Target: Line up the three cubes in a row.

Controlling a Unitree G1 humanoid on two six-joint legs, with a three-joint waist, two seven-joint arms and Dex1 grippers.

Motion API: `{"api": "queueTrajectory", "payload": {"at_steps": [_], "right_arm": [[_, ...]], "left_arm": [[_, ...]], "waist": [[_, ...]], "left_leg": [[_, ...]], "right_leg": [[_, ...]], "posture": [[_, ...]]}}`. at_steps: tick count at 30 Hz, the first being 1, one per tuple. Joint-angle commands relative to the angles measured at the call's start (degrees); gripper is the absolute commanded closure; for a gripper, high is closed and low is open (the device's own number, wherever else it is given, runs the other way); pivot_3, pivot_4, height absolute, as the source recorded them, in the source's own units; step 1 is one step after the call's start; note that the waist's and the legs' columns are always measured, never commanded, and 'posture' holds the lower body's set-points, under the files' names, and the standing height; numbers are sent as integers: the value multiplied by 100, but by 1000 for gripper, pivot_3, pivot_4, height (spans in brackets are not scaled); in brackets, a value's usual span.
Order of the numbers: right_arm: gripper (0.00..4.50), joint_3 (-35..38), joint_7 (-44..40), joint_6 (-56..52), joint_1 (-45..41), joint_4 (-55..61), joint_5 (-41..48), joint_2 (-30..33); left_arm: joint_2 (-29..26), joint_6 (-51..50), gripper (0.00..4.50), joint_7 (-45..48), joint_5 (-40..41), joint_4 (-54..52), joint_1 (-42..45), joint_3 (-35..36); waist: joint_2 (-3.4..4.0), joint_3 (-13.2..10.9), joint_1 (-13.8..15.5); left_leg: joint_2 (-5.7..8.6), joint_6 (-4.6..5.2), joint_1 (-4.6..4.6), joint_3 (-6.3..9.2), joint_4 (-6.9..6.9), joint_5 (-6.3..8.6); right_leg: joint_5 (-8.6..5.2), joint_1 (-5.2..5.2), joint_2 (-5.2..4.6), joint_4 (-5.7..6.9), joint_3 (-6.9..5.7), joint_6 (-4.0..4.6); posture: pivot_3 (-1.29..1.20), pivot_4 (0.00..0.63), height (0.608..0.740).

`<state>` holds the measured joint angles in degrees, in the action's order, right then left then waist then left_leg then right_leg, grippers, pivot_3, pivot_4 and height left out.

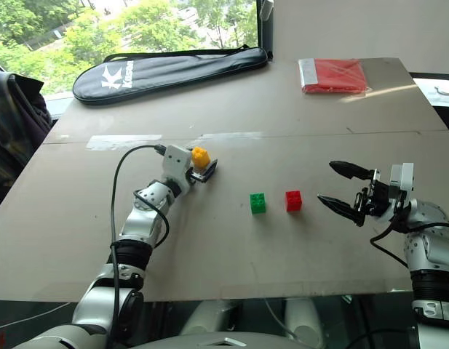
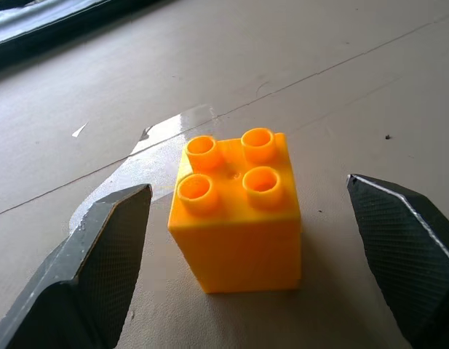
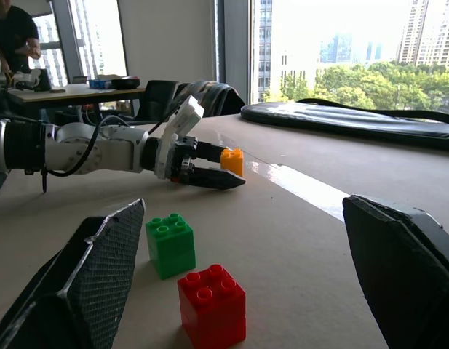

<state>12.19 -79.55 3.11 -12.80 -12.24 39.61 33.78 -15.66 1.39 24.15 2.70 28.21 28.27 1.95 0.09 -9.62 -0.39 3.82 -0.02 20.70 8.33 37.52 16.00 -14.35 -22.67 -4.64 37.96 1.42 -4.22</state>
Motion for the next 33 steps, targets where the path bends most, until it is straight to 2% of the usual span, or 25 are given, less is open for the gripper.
{"api": "queueTrajectory", "payload": {"at_steps": [1, 3, 4, 9, 14, 18, 25, 33], "right_arm": [[0, 194, 15, 33, 13, 239, 39, -4], [0, 196, 20, 38, 23, 249, 35, -13], [0, 196, 23, 41, 24, 248, 30, -19], [0, 188, 20, 56, 23, 241, 11, -45], [0, 187, -9, 42, 10, 225, 13, -47], [0, 196, -100, 77, 30, 159, 1, -41], [0, 212, -244, 83, 173, 183, 18, -34], [0, 204, -325, 39, 265, 251, 43, -45]], "left_arm": [[52, -547, 1803, 231, 112, -65, -254, -130], [66, -732, 2806, 241, 188, -184, -311, -98], [75, -833, 3130, 257, 251, -262, -336, -76], [5, -971, 3158, 572, 469, -875, -478, -143], [-303, -917, 3158, 2129, 1075, -2100, -907, -611], [-811, -695, 3158, 3339, 1274, -2448, -1189, -951], [-1435, 183, 3158, 4273, 969, -1825, -1042, -1168], [-1432, 742, 3158, 4819, 929, -784, -504, -1173]], "waist": [[6, 5, -8], [7, 7, -16], [7, 8, -17], [7, 7, -20], [3, 4, -29], [-2, 0, -42], [0, -1, -40], [-1, -1, -40]], "left_leg": [[0, -1, 0, -1, 0, -1], [0, -4, 0, -1, 0, -3], [0, -8, 0, -2, 0, -5], [0, -22, 3, -1, 0, -12], [0, -22, 11, -1, -2, -12], [-3, -22, 18, 0, -7, -12], [-5, 2, 12, -4, -11, 2], [-5, 2, 14, -1, -10, 2]], "right_leg": [[1, 0, 0, 0, 1, 0], [1, 0, 0, -1, 2, 0], [1, 0, -1, -1, 2, 0], [1, -1, -1, -6, 3, 0], [1, -5, -2, -10, 2, 0], [0, -12, 1, -12, 2, 2], [1, -12, 4, -12, 6, 5], [1, -12, 3, -13, 3, 4]], "posture": [[0, 150, 732], [0, 150, 732], [0, 150, 732], [0, 150, 732], [0, 150, 732], [0, 150, 732], [0, 150, 732], [0, 150, 732]]}}
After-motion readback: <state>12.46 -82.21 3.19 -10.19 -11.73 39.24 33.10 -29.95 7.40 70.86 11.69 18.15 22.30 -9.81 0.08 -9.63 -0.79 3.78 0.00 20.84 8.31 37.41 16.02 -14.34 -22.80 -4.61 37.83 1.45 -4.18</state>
